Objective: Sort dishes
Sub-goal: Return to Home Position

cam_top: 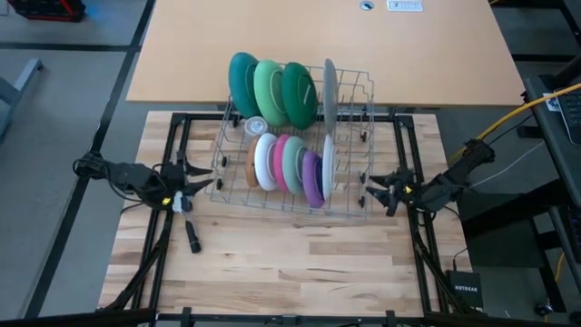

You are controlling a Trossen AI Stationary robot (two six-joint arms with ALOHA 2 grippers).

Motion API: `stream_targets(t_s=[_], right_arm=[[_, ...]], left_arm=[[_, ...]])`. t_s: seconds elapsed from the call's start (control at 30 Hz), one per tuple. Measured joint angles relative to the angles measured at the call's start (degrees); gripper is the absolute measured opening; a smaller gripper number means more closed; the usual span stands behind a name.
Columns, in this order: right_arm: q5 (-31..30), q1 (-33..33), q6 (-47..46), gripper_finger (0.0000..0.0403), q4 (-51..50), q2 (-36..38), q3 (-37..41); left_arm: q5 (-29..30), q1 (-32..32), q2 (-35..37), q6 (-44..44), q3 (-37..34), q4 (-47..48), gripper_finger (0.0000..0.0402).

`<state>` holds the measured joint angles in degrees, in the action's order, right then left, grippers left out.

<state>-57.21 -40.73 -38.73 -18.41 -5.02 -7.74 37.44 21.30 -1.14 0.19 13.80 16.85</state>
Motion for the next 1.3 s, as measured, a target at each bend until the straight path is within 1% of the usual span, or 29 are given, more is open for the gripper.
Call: stream_targets(t_s=[0.1, 0.17, 0.27, 0.37, 0.43, 0.5, 0.63, 0.83, 0.97, 1.1, 1.17, 1.23, 1.3], right_arm=[[0.72, 0.03, 8.33, 0.0250, 14.97, -0.09, 4.76], [3.44, -0.08, 14.46, 0.0250, 22.46, -0.09, 6.95], [12.22, 0.88, 22.23, 0.0250, 29.01, 0.01, 7.02], [22.87, 3.16, 29.76, 0.0250, 35.42, -0.07, 7.02], [27.78, 4.77, 33.25, 0.0250, 38.04, -0.04, 7.04], [30.04, 6.26, 34.94, 0.0250, 38.94, -0.04, 7.05], [30.22, 8.25, 34.19, 0.0250, 36.15, -0.04, 7.05], [31.47, 8.50, 27.14, 0.0250, 29.22, -0.04, 7.09], [31.46, 8.50, 23.50, 0.0250, 25.23, -0.07, 7.09], [31.45, 8.50, 22.52, 0.0250, 23.31, -0.07, 7.11], [31.34, 8.52, 22.50, 0.0250, 23.22, -0.07, 7.11], [31.11, 8.50, 22.50, 0.0250, 23.16, -0.07, 7.13], [30.82, 8.52, 22.59, 0.0250, 23.13, -0.07, 7.13]], left_arm=[[3.05, 0.00, 0.00, -1.11, -1.15, -0.04, 0.0125], [4.85, -0.04, 0.00, -2.63, -1.67, 0.02, 0.0125], [5.41, -0.03, 0.00, -4.31, -2.18, 0.10, 0.0125], [5.43, -0.02, 0.00, -5.43, -2.20, -0.19, 0.0125], [5.43, -0.03, 0.00, -5.87, -2.20, -0.01, 0.0125], [5.43, -0.02, 0.00, -6.84, -2.20, -0.02, 0.0125], [5.56, -0.02, 0.00, -8.99, -2.20, 0.18, 0.0125], [7.61, -0.03, 0.00, -9.60, -2.20, 0.97, 0.0125], [7.75, -0.04, -0.01, -16.03, -2.20, 1.06, 0.0125], [7.77, -0.02, -0.03, -28.31, -2.20, 1.66, 0.0125], [7.76, -0.03, -0.01, -32.34, -2.20, 2.77, 0.0125], [7.75, -0.03, -0.02, -34.14, -2.20, 4.34, 0.0125], [7.91, -0.02, 0.00, -33.16, -2.18, 6.78, 0.0125]])
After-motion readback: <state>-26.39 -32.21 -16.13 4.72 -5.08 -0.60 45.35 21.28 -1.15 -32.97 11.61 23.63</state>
